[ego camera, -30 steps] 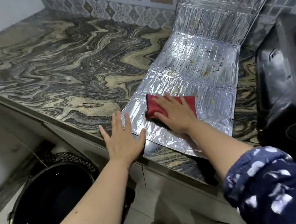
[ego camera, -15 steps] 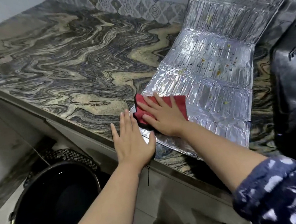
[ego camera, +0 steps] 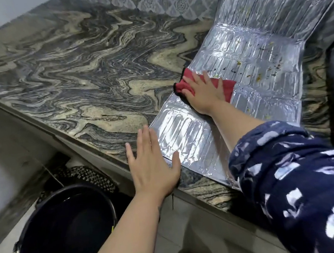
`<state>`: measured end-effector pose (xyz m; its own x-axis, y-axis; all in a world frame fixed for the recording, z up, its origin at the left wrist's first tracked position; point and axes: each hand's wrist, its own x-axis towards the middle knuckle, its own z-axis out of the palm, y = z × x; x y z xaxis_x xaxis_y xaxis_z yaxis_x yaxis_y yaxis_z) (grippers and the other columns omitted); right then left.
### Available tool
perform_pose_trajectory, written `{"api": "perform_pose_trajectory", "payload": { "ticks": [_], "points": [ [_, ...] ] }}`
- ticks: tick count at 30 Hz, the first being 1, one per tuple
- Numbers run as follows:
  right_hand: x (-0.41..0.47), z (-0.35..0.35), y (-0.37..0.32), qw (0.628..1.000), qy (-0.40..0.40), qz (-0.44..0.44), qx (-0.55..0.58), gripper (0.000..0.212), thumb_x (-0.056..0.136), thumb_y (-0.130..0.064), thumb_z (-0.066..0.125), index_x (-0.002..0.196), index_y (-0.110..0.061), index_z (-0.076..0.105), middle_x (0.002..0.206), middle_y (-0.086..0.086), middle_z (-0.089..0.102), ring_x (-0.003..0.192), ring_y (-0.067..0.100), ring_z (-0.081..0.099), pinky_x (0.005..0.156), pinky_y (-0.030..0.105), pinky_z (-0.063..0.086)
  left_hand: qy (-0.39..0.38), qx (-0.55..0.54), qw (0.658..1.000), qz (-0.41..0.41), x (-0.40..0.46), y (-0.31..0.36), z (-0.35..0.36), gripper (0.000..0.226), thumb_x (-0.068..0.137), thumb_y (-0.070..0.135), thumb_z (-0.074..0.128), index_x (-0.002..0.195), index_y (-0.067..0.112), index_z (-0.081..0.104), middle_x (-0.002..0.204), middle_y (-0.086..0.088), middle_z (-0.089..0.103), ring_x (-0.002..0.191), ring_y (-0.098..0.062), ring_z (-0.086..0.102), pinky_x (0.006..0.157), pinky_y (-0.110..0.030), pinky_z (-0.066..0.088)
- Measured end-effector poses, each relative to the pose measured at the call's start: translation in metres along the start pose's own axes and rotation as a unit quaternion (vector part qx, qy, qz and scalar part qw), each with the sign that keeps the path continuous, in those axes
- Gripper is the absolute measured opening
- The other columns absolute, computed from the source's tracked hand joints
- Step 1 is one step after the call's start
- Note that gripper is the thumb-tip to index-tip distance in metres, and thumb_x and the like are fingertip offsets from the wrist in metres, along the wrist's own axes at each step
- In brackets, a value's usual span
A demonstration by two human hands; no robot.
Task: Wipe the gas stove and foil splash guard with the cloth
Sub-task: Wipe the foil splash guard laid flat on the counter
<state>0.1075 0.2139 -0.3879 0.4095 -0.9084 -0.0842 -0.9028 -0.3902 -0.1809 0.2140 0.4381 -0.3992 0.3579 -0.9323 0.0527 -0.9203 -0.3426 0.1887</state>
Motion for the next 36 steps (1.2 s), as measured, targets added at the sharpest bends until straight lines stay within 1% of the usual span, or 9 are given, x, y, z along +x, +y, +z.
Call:
{"api": "perform_pose_trajectory", "payload": {
  "ticks": [3, 7, 11, 16, 20, 25, 31, 34, 36],
  "points": [
    [-0.03, 0.005, -0.008, 0.999, -0.002, -0.031, 0.009, 0.056, 0.096, -0.059, 0.014, 0.149, -0.042, 0.012, 0.161, -0.012, 0.002, 0.148, 0.02, -0.006, 0.114, 0.061, -0.005, -0.008, -0.019, 1.0, -0.005, -0.004, 0.0, -0.005, 0.083, 0.084, 0.058, 0.024, 0.152, 0.013, 0.007, 0.162, -0.004, -0.003, 0.148, -0.016, -0.005, 0.118, -0.046, -0.005],
    [-0.075, 0.01, -0.017, 0.998, -0.01, -0.057, 0.013, 0.056, 0.096, -0.058, 0.015, 0.149, -0.041, 0.012, 0.161, -0.012, 0.001, 0.148, 0.018, -0.007, 0.115, 0.059, -0.005, -0.001, -0.079, 0.996, -0.037, -0.002, 0.008, -0.02, 0.077, 0.081, 0.052, 0.025, 0.149, 0.016, 0.022, 0.159, -0.001, 0.02, 0.147, -0.015, 0.013, 0.12, -0.045, 0.006],
    [-0.122, 0.013, -0.031, 0.998, -0.017, -0.051, 0.019, 0.055, 0.097, -0.056, 0.015, 0.149, -0.041, 0.009, 0.161, -0.012, -0.002, 0.148, 0.018, -0.009, 0.115, 0.058, -0.008, 0.0, -0.08, 0.996, 0.026, 0.018, 0.018, -0.036, 0.063, 0.093, 0.042, 0.028, 0.149, 0.016, 0.024, 0.157, 0.001, 0.026, 0.147, -0.013, 0.014, 0.118, -0.043, 0.003],
    [-0.159, 0.016, -0.031, 0.997, -0.039, -0.059, 0.026, 0.055, 0.097, -0.054, 0.018, 0.149, -0.042, 0.005, 0.161, -0.011, -0.003, 0.148, 0.017, -0.008, 0.115, 0.055, -0.009, -0.031, -0.159, 0.984, 0.081, 0.035, 0.025, -0.03, 0.05, 0.1, 0.031, 0.028, 0.146, 0.013, 0.031, 0.154, -0.003, 0.032, 0.147, -0.014, 0.016, 0.119, -0.044, 0.002],
    [-0.157, 0.004, -0.006, 0.991, -0.049, -0.122, -0.022, 0.062, 0.094, -0.062, 0.02, 0.149, -0.042, 0.001, 0.161, -0.01, -0.001, 0.148, 0.016, -0.003, 0.118, 0.05, -0.004, -0.041, -0.175, 0.979, 0.097, 0.033, 0.023, -0.014, 0.051, 0.101, 0.033, 0.019, 0.149, 0.016, 0.023, 0.157, 0.001, 0.026, 0.147, -0.013, 0.013, 0.119, -0.044, 0.001],
    [-0.15, 0.01, 0.005, 0.989, -0.009, -0.148, -0.028, 0.066, 0.09, -0.062, 0.014, 0.15, -0.038, 0.004, 0.161, -0.012, 0.002, 0.148, 0.013, -0.006, 0.116, 0.051, -0.012, -0.041, -0.045, 0.989, 0.134, 0.028, 0.015, 0.0, 0.069, 0.093, 0.049, 0.0, 0.152, 0.014, 0.004, 0.161, 0.001, 0.011, 0.148, -0.013, 0.003, 0.12, -0.045, -0.004],
    [-0.072, -0.008, 0.047, 0.999, -0.011, -0.047, -0.026, 0.062, 0.096, -0.059, 0.017, 0.151, -0.035, 0.006, 0.161, -0.009, 0.001, 0.148, 0.017, -0.008, 0.115, 0.055, -0.01, -0.061, 0.027, 0.986, 0.151, 0.028, 0.016, -0.004, 0.078, 0.082, 0.056, -0.015, 0.152, 0.024, -0.002, 0.161, 0.005, -0.007, 0.147, -0.012, -0.011, 0.116, -0.055, -0.01],
    [-0.044, -0.01, 0.053, 0.999, -0.024, 0.022, -0.019, 0.061, 0.097, -0.057, 0.015, 0.152, -0.033, 0.005, 0.161, -0.008, -0.004, 0.147, 0.021, -0.013, 0.115, 0.058, -0.009, -0.068, 0.028, 0.986, 0.151, 0.029, 0.016, -0.004, 0.077, 0.082, 0.056, -0.014, 0.152, 0.026, -0.004, 0.16, 0.008, -0.01, 0.146, -0.011, -0.013, 0.113, -0.056, -0.014],
    [-0.047, -0.007, 0.042, 0.999, -0.014, 0.018, -0.026, 0.059, 0.097, -0.055, 0.013, 0.152, -0.032, 0.007, 0.161, -0.008, -0.003, 0.148, 0.022, -0.012, 0.114, 0.06, -0.01, -0.07, 0.024, 0.985, 0.159, 0.031, 0.014, -0.003, 0.074, 0.085, 0.056, -0.009, 0.152, 0.025, -0.004, 0.159, 0.009, -0.01, 0.146, -0.01, -0.013, 0.113, -0.055, -0.014]
  ]
}}
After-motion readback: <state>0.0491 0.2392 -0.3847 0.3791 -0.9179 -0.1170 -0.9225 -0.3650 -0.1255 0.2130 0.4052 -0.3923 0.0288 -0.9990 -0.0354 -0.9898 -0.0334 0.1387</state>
